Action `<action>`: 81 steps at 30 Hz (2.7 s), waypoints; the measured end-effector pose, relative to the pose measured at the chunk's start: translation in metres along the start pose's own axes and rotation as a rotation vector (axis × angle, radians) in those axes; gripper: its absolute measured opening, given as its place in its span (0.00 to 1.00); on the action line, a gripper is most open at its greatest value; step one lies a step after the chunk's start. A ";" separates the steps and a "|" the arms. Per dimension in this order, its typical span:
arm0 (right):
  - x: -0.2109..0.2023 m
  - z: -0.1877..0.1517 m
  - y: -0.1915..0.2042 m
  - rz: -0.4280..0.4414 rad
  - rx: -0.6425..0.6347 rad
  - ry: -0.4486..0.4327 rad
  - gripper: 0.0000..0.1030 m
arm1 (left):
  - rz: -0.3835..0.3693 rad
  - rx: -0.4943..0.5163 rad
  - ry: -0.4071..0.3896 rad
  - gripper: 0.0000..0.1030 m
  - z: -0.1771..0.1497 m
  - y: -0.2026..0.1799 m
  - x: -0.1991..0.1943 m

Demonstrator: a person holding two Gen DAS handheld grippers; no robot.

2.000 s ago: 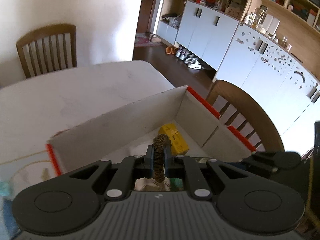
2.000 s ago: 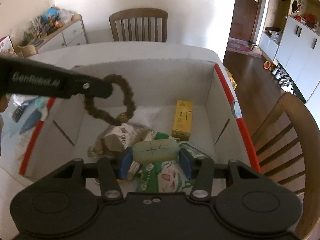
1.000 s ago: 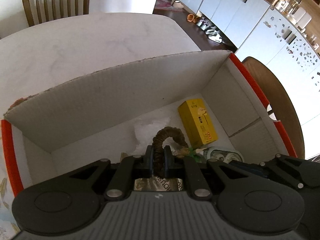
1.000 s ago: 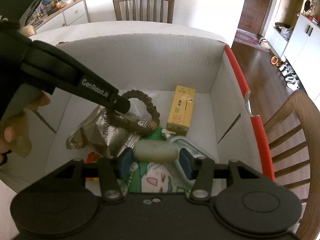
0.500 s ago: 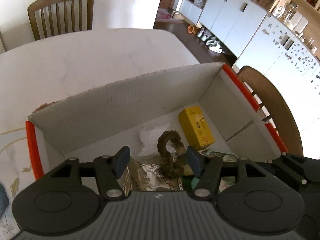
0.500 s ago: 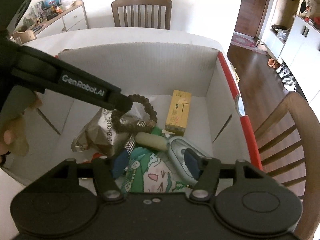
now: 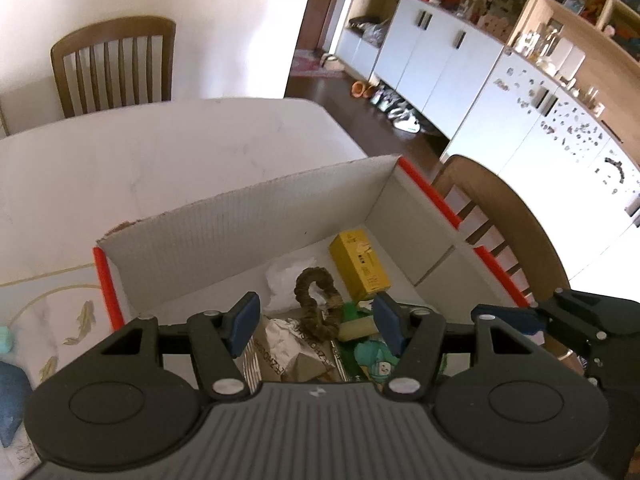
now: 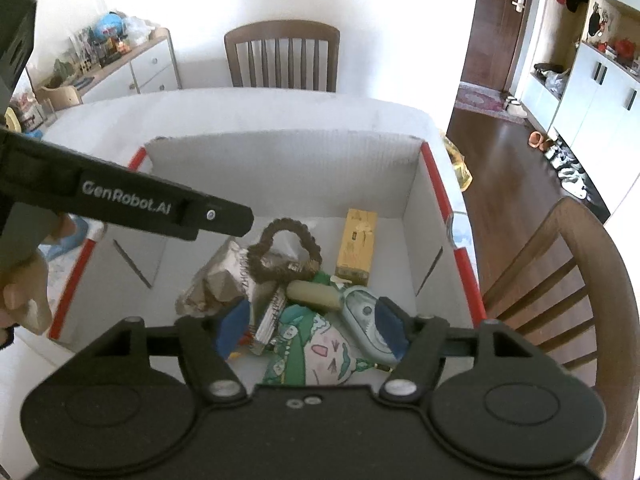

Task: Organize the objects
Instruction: 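Withdraw both tools from the box back toward the remaining table items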

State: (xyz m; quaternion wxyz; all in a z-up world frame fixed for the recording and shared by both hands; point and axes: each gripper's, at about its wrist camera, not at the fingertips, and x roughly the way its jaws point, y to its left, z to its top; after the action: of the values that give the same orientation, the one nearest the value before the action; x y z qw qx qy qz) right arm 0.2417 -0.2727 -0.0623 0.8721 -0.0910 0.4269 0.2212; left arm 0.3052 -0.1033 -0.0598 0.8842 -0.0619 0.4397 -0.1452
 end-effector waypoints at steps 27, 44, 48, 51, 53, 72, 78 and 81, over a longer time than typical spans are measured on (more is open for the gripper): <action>-0.059 0.004 0.070 0.049 0.129 -0.124 0.83 | 0.060 0.112 -0.233 0.69 -0.051 0.035 -0.133; -0.062 0.009 0.134 0.105 0.154 -0.182 0.98 | 0.069 0.075 -0.258 0.80 -0.075 0.094 -0.169; -0.062 0.011 0.148 0.117 0.147 -0.193 0.99 | 0.077 0.063 -0.257 0.85 -0.079 0.109 -0.173; -0.059 0.015 0.159 0.112 0.140 -0.191 0.99 | 0.073 0.046 -0.257 0.94 -0.085 0.121 -0.177; -0.058 0.017 0.165 0.112 0.139 -0.192 0.99 | 0.091 0.040 -0.270 1.00 -0.089 0.129 -0.180; -0.004 0.046 0.231 0.108 0.038 -0.115 0.99 | 0.335 -0.094 -0.314 1.00 -0.134 0.249 -0.179; 0.026 0.056 0.247 0.095 -0.002 -0.070 0.99 | 0.336 -0.102 -0.239 1.00 -0.141 0.273 -0.159; 0.043 0.059 0.252 0.085 -0.017 -0.049 0.99 | 0.337 -0.093 -0.203 1.00 -0.144 0.281 -0.148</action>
State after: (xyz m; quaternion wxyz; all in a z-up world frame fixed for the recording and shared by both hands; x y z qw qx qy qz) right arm 0.1894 -0.0154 -0.0514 0.8714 -0.0748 0.4068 0.2638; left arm 0.1635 0.2118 -0.1012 0.9319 -0.0425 0.3588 0.0321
